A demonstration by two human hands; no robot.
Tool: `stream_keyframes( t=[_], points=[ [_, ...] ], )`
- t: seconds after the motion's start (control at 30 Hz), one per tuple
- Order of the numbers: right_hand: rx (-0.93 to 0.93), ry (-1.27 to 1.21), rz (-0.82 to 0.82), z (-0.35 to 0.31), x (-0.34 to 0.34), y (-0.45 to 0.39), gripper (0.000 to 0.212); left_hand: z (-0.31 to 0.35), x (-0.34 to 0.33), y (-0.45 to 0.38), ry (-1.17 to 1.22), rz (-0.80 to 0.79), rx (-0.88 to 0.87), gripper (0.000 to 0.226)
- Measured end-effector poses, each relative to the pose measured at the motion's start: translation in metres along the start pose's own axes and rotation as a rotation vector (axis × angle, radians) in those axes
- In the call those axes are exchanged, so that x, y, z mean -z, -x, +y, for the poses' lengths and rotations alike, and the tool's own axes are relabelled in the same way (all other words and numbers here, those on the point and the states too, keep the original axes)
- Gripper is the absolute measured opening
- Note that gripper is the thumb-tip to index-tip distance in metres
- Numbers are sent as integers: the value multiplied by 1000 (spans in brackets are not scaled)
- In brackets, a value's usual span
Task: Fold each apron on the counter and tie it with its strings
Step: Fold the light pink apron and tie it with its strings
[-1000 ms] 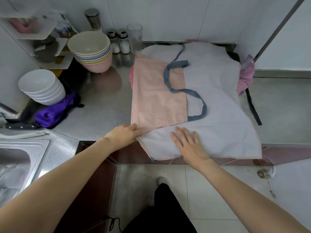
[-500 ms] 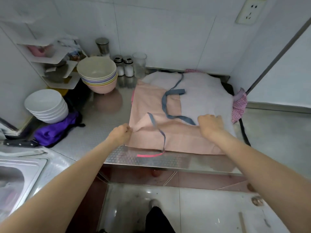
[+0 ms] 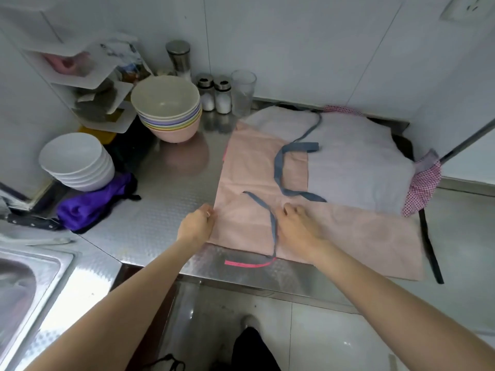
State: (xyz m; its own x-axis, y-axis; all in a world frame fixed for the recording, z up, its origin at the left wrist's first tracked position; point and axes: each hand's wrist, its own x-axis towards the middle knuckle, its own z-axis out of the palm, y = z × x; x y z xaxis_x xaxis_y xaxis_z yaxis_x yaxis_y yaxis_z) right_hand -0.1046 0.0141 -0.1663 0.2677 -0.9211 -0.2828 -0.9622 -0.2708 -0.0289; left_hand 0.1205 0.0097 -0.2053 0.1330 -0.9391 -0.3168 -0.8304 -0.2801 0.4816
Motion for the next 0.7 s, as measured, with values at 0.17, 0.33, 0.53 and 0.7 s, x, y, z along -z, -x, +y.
stream_keyframes(
  t=[0.17, 0.33, 0.53, 0.7],
  points=[
    [-118, -117, -186, 0, -8, -6, 56, 3, 7, -3, -169, -56, -52, 30],
    [-137, -147, -312, -1, -9, 3, 97, 4, 13, 4, -259, -285, 13, 25],
    [-70, 4, -321, -22, -22, 37, 112, 0, 35, 33, -447, -234, 2, 20],
    [-106, -16, -255, -26, -25, 35, 104, 48, 9, 49, -485, -67, -851, 45]
  ],
)
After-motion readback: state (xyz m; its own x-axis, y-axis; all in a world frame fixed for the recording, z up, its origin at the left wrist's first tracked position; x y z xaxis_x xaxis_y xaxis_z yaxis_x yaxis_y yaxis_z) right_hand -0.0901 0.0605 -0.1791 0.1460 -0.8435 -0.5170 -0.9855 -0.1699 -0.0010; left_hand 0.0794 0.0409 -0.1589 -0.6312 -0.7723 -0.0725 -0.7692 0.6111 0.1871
